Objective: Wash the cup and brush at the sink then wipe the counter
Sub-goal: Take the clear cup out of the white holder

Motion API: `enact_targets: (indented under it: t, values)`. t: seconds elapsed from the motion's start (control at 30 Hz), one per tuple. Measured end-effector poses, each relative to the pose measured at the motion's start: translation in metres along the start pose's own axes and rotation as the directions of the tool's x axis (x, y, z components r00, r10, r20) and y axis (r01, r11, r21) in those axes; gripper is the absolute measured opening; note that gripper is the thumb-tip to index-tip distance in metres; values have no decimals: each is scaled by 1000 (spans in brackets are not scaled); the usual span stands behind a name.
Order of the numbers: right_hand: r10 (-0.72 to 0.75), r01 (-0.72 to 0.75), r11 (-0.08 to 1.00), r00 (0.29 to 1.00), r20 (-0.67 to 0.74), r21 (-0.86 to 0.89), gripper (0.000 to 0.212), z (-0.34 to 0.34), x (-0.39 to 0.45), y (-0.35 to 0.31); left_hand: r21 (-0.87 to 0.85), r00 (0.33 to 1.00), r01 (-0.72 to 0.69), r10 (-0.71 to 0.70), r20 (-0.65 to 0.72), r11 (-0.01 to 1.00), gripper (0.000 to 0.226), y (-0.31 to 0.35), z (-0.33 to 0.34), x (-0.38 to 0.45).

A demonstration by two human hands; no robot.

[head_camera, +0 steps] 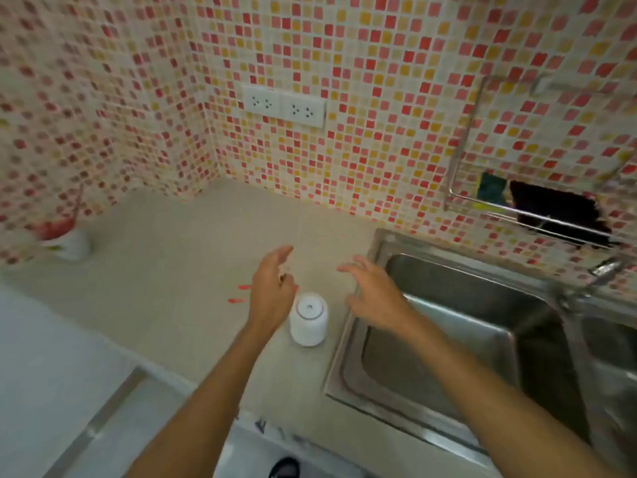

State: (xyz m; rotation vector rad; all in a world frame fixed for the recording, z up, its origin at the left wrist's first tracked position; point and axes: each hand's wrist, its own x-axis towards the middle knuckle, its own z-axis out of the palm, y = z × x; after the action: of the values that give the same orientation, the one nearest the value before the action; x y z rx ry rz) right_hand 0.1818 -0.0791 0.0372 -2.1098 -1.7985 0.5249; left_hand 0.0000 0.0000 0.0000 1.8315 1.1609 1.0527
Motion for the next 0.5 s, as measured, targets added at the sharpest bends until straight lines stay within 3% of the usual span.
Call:
enact_targets:
  t: [0.07,0.2,0.3,0.5]
  values:
    - [4,-4,1000,994,106,4,77,29,5,-7,-64,996,92,-91,6,994,54,-28,1,-17]
    - [43,-45,999,978,202,4,97,82,11,-10,17,957,248,-248,148,969,63,-75,19,-59]
    - [55,-64,997,981,187,44,97,99,14,-10,-1,930,271,-262,257,962,64,-96,35,-71]
    - [160,-164,965,986,37,204,90,114,13,-13,-127,916,346,-305,262,929,63,-105,58,-68]
